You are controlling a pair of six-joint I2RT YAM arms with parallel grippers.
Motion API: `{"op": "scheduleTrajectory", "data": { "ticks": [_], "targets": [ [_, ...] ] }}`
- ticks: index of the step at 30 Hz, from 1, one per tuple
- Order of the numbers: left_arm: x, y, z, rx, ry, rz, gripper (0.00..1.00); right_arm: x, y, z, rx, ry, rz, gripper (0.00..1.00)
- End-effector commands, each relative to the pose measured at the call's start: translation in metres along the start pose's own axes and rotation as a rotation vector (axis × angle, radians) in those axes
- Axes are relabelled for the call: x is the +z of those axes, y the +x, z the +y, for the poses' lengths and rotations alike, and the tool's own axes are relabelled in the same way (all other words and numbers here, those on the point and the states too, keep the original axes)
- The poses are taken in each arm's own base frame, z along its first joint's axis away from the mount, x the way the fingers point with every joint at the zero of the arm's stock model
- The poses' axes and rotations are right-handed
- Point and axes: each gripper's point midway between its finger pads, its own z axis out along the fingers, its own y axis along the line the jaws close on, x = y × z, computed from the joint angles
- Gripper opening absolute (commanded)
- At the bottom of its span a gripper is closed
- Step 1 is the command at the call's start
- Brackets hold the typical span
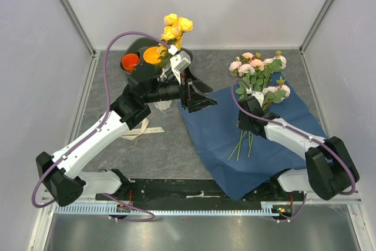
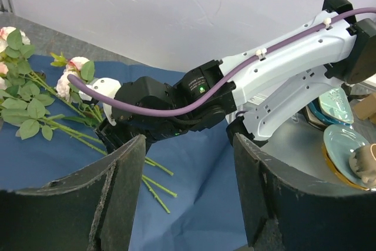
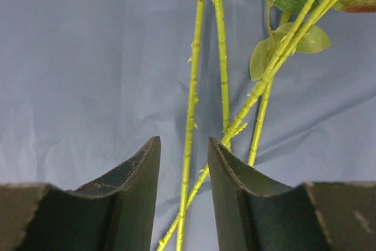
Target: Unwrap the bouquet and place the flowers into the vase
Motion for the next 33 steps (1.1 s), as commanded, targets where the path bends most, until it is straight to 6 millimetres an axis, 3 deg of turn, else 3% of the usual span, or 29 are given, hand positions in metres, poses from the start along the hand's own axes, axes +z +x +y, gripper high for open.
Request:
{"op": "scheduleTrajectory", "data": {
  "ticks": [1,10,11,13,17,23,25,29,31,32,33],
  "targets": [
    [-0.006,-0.023,-0.005,0.088,-0.022,-0.049,0.68,0.013,-0.004,0.011,0.034,-0.04,-0.036,0.44],
    [-0.007,-0.023,-0.004,0.092,-0.034,-0.05,0.68,0.034,0.001,0.011,0.044,-0.016,-0.036,0.29],
    [-0.007,-0.023,-0.003,0.091,-0.036,-0.05,0.68,0.034,0.002,0.009,0.048,-0.008,-0.035,0.21],
    [-0.007,-0.023,-0.002,0.091,-0.043,-0.048,0.68,0.032,0.002,0.005,0.07,-0.005,-0.037,0.15],
    [-0.007,-0.024,-0.001,0.091,-0.052,-0.05,0.68,0.003,-0.026,0.004,0.167,-0.085,-0.112,0.0],
    [-0.007,-0.024,-0.001,0.082,-0.055,-0.047,0.68,-0.061,-0.075,0.006,0.359,-0.271,-0.268,0.0],
    [-0.006,-0.024,0.0,0.08,-0.056,-0.046,0.68,-0.078,-0.081,0.002,0.462,-0.32,-0.3,0.0],
    [-0.005,-0.022,0.0,0.073,-0.054,-0.043,0.68,-0.081,-0.074,-0.007,0.659,-0.396,-0.283,0.0],
    [-0.005,-0.022,0.0,0.073,-0.054,-0.043,0.68,-0.082,-0.062,0.002,0.726,-0.506,-0.237,0.0],
    [-0.004,-0.021,0.0,0.073,-0.055,-0.041,0.68,-0.088,-0.076,0.0,0.767,-0.57,-0.295,0.0],
    [-0.004,-0.02,0.0,0.075,-0.055,-0.04,0.68,-0.089,-0.07,0.002,0.832,-0.622,-0.282,0.0]
  ]
}}
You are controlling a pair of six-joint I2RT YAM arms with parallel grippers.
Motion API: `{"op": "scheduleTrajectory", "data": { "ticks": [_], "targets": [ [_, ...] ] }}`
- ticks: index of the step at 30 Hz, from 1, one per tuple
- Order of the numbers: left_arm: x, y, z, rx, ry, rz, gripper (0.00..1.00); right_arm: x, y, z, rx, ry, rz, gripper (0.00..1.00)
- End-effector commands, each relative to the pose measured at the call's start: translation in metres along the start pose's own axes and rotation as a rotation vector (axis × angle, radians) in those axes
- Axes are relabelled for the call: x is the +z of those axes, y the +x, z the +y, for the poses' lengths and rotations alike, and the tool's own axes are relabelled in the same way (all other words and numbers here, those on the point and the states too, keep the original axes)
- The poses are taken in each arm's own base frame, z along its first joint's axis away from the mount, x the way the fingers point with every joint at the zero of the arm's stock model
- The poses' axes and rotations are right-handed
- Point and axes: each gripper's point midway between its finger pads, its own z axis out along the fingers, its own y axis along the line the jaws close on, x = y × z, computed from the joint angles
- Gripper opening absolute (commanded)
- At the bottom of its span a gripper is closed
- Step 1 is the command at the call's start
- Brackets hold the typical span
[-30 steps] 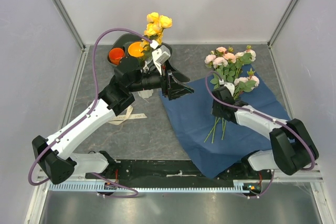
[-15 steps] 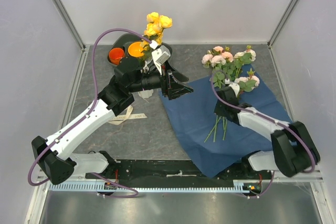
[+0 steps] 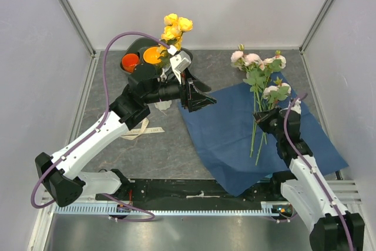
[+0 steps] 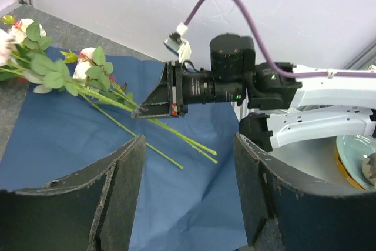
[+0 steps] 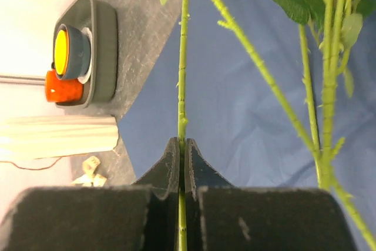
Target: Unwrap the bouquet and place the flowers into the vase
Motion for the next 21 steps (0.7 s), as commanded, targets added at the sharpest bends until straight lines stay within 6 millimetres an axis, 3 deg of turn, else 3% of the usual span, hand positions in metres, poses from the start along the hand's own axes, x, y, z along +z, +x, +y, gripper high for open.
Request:
{"op": "scheduleTrajectory", "data": {
  "ticks": [1,5,9,14,18,21],
  "targets": [
    [-0.002,-0.024,-0.009,0.07,0.003,-0.055,0.68,-0.009,0.009,0.026,0.27,-0.24,0.054,0.0],
    [-0.002,-0.021,-0.008,0.067,-0.009,-0.042,0.68,-0.022,-0.013,0.047,0.327,-0.377,0.029,0.0],
    [-0.003,-0.021,-0.009,0.07,-0.009,-0.042,0.68,-0.051,-0.042,0.079,0.315,-0.525,-0.053,0.0],
    [-0.002,-0.021,-0.008,0.069,-0.011,-0.041,0.68,-0.068,-0.052,0.089,0.318,-0.605,-0.107,0.0],
    [-0.001,-0.02,-0.008,0.065,-0.011,-0.037,0.68,-0.053,-0.03,0.063,0.48,-0.593,-0.037,0.0],
    [0.001,-0.017,-0.007,0.059,-0.012,-0.028,0.68,-0.037,-0.017,0.052,0.406,-0.506,0.017,0.0]
  ]
}}
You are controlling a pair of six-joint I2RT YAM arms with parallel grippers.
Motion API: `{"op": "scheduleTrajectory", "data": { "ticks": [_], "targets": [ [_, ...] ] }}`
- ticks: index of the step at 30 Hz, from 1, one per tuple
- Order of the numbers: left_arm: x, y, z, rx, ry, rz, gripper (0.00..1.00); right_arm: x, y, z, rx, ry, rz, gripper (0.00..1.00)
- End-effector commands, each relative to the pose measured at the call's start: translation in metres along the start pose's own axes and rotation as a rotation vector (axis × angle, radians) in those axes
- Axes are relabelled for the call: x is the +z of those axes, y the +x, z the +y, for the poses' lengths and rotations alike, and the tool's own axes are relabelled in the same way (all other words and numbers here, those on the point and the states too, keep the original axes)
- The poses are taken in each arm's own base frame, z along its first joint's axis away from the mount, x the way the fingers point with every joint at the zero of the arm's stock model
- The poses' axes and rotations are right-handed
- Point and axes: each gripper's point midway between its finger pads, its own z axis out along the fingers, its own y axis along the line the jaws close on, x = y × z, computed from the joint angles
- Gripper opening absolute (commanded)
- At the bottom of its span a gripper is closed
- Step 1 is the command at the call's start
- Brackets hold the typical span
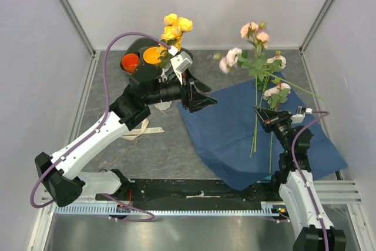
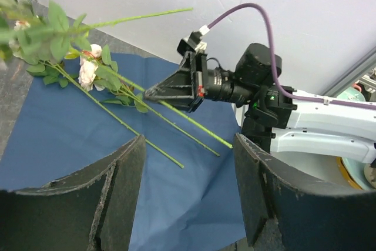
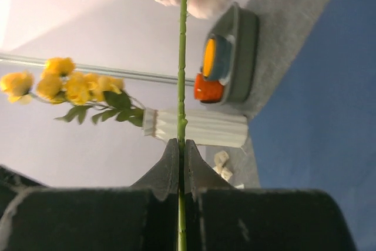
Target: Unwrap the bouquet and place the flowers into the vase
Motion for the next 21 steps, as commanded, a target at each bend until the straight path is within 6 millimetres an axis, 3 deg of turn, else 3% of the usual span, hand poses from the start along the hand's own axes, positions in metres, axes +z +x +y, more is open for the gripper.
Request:
{"op": "scheduleTrajectory", "data": {
  "ticks": [1,2,3,4,7,12,14,17,21],
  "targets": [
    [-0.001,-0.019,-0.007,0.066,0.009,-0.036,0.68,0.006,0.006,-0.005,-0.043,0.042,0.066,0.0],
    [0.0,-0.018,-0.006,0.065,0.007,-0.034,0.68,0.006,0.005,-0.014,-0.077,0.149,0.088,0.0],
    [0.0,-0.018,-0.006,0.063,0.008,-0.032,0.68,0.004,0.0,-0.025,-0.224,0.212,0.093,0.0],
    [0.001,-0.016,-0.006,0.059,0.009,-0.028,0.68,0.003,-0.014,-0.032,-0.31,0.279,0.042,0.0],
    [0.002,-0.016,-0.005,0.057,0.007,-0.027,0.68,-0.016,-0.032,-0.055,-0.504,0.481,0.038,0.0],
    [0.005,-0.012,-0.003,0.037,0.007,-0.015,0.68,-0.027,-0.022,-0.101,-0.566,0.651,0.209,0.0],
    [0.007,-0.01,-0.001,0.028,0.006,-0.008,0.68,-0.026,-0.015,-0.11,-0.55,0.648,0.244,0.0],
    [0.01,-0.006,0.0,0.019,0.01,0.002,0.67,-0.026,-0.016,-0.107,-0.556,0.627,0.221,0.0],
    [0.01,-0.006,0.0,0.017,0.007,0.004,0.67,-0.03,-0.038,-0.099,-0.643,0.668,0.134,0.0]
  ]
}}
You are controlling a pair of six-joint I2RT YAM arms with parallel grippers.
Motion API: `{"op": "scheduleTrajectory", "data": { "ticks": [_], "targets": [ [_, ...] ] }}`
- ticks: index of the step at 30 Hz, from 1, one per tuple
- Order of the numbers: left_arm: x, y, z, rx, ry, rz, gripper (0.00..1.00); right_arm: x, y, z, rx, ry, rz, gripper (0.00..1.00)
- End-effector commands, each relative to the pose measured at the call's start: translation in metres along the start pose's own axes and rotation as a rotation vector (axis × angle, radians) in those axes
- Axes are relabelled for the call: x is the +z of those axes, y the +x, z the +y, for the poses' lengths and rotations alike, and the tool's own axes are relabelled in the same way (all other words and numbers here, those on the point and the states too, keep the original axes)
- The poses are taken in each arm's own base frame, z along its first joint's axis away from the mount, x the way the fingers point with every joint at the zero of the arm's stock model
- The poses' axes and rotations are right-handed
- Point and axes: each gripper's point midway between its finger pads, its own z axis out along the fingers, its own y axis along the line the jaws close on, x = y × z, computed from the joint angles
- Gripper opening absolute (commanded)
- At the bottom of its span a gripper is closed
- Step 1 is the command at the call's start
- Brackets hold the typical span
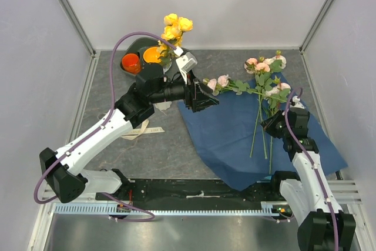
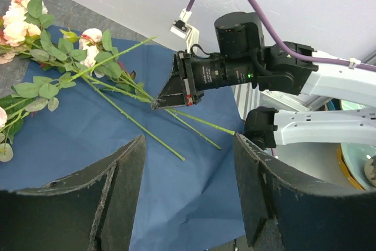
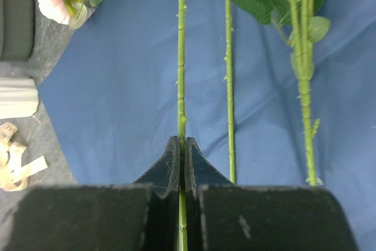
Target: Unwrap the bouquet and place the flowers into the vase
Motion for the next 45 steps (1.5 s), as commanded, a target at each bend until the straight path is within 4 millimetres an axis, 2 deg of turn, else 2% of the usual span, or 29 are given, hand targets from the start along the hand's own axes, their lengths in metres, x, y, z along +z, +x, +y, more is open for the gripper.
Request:
{"op": "scheduleTrajectory", "data": {
  "ticks": [1,4,5,7,10,13,15,20,22,23,24,27,29,30,31,33,34,40,42,43,45],
  "targets": [
    [0.001,-0.019,-0.01,0.048,0.026,-0.037,0.67,-0.013,-0.03,-0.002,-0.102,0.048,-0.124,0.0],
    [0.002,-0.018,-0.01,0.05,0.025,-0.033,0.67,-0.032,-0.055,0.019,-0.121,0.002,-0.219,0.0],
    [0.002,-0.017,-0.009,0.048,0.024,-0.031,0.67,-0.046,-0.069,0.031,-0.113,-0.029,-0.281,0.0],
    [0.002,-0.017,-0.009,0.049,0.025,-0.028,0.67,-0.065,-0.089,0.044,-0.101,-0.043,-0.371,0.0],
    [0.002,-0.016,-0.009,0.051,0.021,-0.025,0.67,-0.095,-0.11,0.054,-0.096,-0.034,-0.469,0.0],
    [0.003,-0.016,-0.008,0.051,0.014,-0.023,0.67,-0.124,-0.127,0.054,-0.091,0.002,-0.571,0.0],
    [0.003,-0.016,-0.01,0.052,0.018,-0.022,0.67,-0.136,-0.131,0.055,-0.094,0.015,-0.605,0.0],
    [0.004,-0.014,-0.011,0.051,0.022,-0.014,0.67,-0.157,-0.146,0.049,-0.11,0.085,-0.678,0.0],
    [0.006,-0.013,-0.011,0.05,0.024,-0.008,0.68,-0.17,-0.156,0.052,-0.128,0.109,-0.716,0.0],
    [0.007,-0.012,-0.011,0.046,0.023,-0.001,0.68,-0.176,-0.162,0.047,-0.122,0.15,-0.743,0.0],
    [0.007,-0.012,-0.011,0.044,0.025,0.002,0.68,-0.186,-0.167,0.05,-0.123,0.157,-0.763,0.0],
    [0.008,-0.011,-0.012,0.044,0.027,0.008,0.7,-0.195,-0.177,0.059,-0.15,0.161,-0.779,0.0],
    [0.008,-0.011,-0.013,0.047,0.027,0.008,0.7,-0.192,-0.177,0.071,-0.208,0.116,-0.754,0.0],
    [0.008,-0.011,-0.013,0.049,0.028,0.008,0.71,-0.181,-0.167,0.096,-0.273,-0.014,-0.683,0.0],
    [0.007,-0.012,-0.013,0.047,0.029,0.007,0.72,-0.169,-0.16,0.108,-0.306,-0.079,-0.623,0.0],
    [0.007,-0.013,-0.014,0.041,0.029,0.006,0.73,-0.155,-0.13,0.148,-0.392,-0.334,-0.491,0.0],
    [0.007,-0.012,-0.014,0.036,0.032,0.008,0.74,-0.155,-0.122,0.157,-0.393,-0.405,-0.471,0.0],
    [0.014,-0.011,-0.017,-0.04,0.062,0.001,0.75,-0.174,-0.104,0.179,-0.348,-0.617,-0.5,0.0],
    [0.021,-0.001,-0.021,-0.129,0.101,0.02,0.74,-0.182,-0.103,0.186,-0.328,-0.67,-0.516,0.0],
    [0.025,-0.008,-0.024,-0.131,0.133,-0.015,0.74,-0.184,-0.103,0.187,-0.324,-0.677,-0.518,0.0],
    [0.031,-0.004,-0.025,-0.242,0.15,-0.009,0.74,-0.189,-0.103,0.187,-0.325,-0.681,-0.527,0.0]
  ]
}}
